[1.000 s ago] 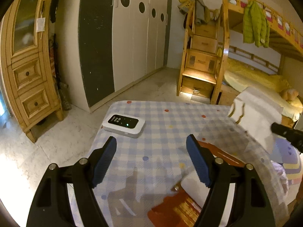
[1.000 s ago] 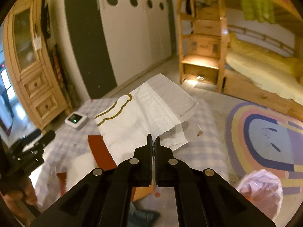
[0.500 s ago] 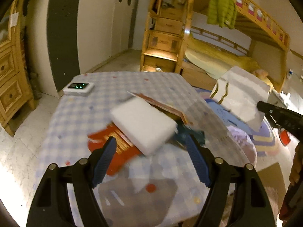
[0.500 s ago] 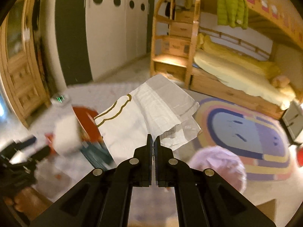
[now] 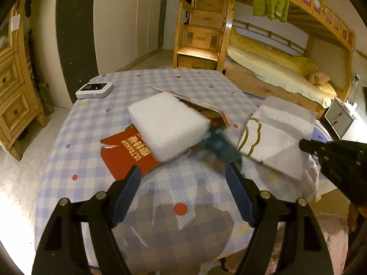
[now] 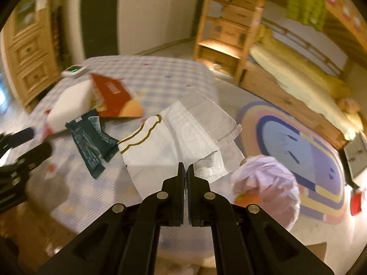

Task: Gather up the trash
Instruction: 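Grasp the dark green wrapper with the left gripper while the right gripper holds the white wrapper, then carry both wrappers over the bin and open both grippers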

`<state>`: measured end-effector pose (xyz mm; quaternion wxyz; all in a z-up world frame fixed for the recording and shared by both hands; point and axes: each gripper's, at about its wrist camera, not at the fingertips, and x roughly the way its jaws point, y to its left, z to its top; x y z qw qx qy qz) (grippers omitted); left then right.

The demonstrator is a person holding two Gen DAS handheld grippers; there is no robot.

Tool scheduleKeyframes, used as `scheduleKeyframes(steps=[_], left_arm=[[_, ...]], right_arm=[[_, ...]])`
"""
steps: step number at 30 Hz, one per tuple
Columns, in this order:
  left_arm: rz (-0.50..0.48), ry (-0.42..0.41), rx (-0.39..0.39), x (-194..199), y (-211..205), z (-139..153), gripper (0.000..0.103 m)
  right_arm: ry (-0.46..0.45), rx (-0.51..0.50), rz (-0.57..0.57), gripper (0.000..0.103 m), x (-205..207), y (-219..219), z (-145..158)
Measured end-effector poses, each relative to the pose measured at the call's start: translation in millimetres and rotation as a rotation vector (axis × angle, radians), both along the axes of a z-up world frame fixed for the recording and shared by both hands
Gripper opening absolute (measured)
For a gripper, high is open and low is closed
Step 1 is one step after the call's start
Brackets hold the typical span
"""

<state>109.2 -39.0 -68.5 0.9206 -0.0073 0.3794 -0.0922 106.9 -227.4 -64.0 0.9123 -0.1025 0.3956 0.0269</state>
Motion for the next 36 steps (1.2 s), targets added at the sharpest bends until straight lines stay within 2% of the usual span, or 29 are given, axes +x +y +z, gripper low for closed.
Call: scheduleKeyframes(steps=[3, 8, 11, 17, 19, 20, 21, 22, 23, 25, 26, 31, 36], left_arm=[[-0.006, 0.011, 0.001, -2.1, -0.9, -2.7, 0.074], [-0.014, 0.043, -0.010, -2.0, -6.3, -10.8, 0.074], [-0.015, 0.061, -0.032, 0.5, -10.0, -14.1, 0.068], [-0.003, 0.099, -0.068, 13.9, -21.6, -17.8, 0.062], [0.001, 0.112, -0.086, 20.0, -22.1, -20.3, 0.058], [0.004, 0.122, -0.090, 23.4, -22.6, -22.2, 0.053], [0.006, 0.134, -0.095, 25.5, -23.3, -23.6, 0.044], [0.002, 0.151, -0.109, 28.1, -22.9, -26.3, 0.042], [0.003, 0.144, -0.113, 26.3, -22.8, -26.2, 0.038], [-0.027, 0.147, -0.125, 23.8, -22.9, -24.8, 0.016], [-0.036, 0.147, -0.130, 22.3, -22.0, -24.3, 0.012], [-0.120, 0.084, -0.153, -0.5, -23.9, -2.4, 0.011], [-0.209, -0.026, -0.104, -23.0, -49.5, 31.0, 0.011]], right_arm=[[0.017, 0.031, 0.024, 0.002, -10.1, 0.1, 1.0], [-0.012, 0.056, -0.048, 0.002, -18.5, -13.7, 8.3], [-0.036, 0.073, -0.078, 0.002, -23.2, -20.8, 13.6], [-0.061, 0.099, -0.096, 0.002, -29.9, -32.5, 19.9], [-0.066, 0.102, -0.099, 0.002, -32.1, -34.1, 20.4], [-0.066, 0.103, -0.100, 0.002, -32.8, -35.2, 20.9], [-0.066, 0.104, -0.101, 0.002, -33.7, -35.9, 20.6], [-0.066, 0.105, -0.102, 0.002, -34.1, -36.1, 20.5], [-0.067, 0.108, -0.104, 0.002, -35.3, -37.0, 20.4], [-0.071, 0.111, -0.108, 0.002, -37.6, -39.4, 21.1], [-0.075, 0.116, -0.112, 0.002, -39.0, -41.6, 22.0], [-0.107, 0.145, -0.139, 0.002, -49.1, -54.9, 30.0], [-0.136, 0.178, -0.181, 0.002, -60.8, -71.4, 36.0]])
